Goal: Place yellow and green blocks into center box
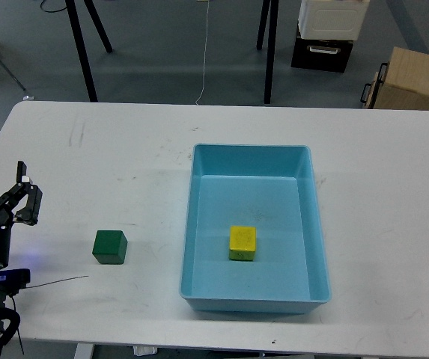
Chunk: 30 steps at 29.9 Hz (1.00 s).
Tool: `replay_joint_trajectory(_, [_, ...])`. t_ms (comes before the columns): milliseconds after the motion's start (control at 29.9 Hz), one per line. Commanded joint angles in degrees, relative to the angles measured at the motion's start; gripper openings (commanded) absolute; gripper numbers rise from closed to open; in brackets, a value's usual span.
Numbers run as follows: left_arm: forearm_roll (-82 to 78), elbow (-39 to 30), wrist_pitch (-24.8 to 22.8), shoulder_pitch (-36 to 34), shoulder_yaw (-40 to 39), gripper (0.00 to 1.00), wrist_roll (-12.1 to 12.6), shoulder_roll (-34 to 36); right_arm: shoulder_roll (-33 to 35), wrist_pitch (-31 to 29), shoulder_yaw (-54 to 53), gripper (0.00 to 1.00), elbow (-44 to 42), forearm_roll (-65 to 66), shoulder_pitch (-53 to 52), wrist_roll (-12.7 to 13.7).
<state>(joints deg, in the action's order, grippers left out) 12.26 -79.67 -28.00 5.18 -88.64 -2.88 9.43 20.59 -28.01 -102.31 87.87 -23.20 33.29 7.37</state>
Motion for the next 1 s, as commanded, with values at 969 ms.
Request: replay_joint_trajectory(969, [-39.6, -2.4, 0.0, -70.7, 71.5, 1.00, -2.1, 40.9, -4.6, 0.0, 4.5, 1.00, 0.2, 5.4, -7.3, 0.1])
